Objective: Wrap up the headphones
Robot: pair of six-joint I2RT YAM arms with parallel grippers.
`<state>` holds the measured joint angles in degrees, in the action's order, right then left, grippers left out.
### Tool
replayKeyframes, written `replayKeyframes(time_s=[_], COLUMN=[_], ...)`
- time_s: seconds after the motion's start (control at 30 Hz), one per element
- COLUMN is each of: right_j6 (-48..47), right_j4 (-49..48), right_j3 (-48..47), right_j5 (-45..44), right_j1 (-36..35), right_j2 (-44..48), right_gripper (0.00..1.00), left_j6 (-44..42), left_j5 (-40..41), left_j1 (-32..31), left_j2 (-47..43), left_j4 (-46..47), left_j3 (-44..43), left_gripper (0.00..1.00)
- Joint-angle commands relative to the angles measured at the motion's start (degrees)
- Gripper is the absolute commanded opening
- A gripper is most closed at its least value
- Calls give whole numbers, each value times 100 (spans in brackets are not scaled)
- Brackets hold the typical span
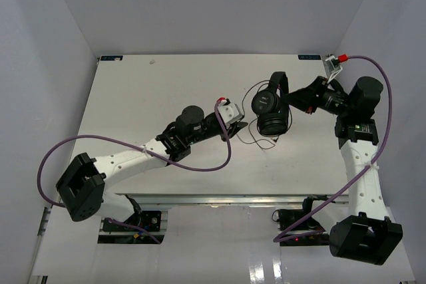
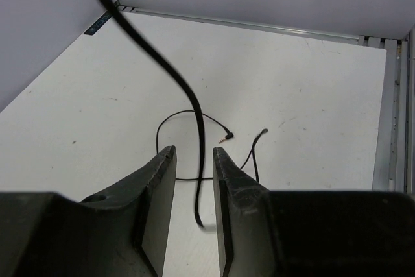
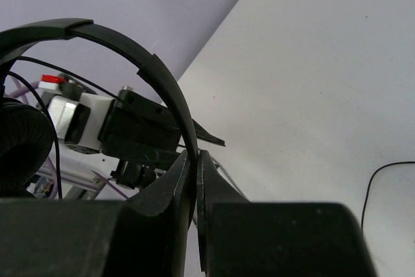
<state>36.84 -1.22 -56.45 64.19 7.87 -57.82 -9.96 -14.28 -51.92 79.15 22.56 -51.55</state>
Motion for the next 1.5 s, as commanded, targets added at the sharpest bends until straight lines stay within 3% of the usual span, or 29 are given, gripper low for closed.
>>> replayKeyframes(time_s=[0.0,0.23,0.57,1.07,1.3,1.47], right_j6=[1359,1837,2294,2430,2582,2664], right_j4=[-1301,-1556,-1973,-2122,-2259,-2338], right_j3=[-14,-165,-254,-264,-215,-173], right_j5=[91,-158,-179,-193,-176,-167], right_j1=[41,133,241,282,285,285], right_j2=[26,25,-1,43,113,157], right_gripper=[8,8,8,8,8,8], left_j6=[446,705,1048,1467,2017,2059], left_j5=[-306,-391,-531,-225,-31,373], left_j1=[24,24,8,-336,-423,-550], left_j2=[127,347,656,1817,2536,3087], left_j4=[831,1259,2687,3337,4748,4810], left_j3=[175,360,809,350,330,-247], left_gripper=[40,40,58,60,61,61])
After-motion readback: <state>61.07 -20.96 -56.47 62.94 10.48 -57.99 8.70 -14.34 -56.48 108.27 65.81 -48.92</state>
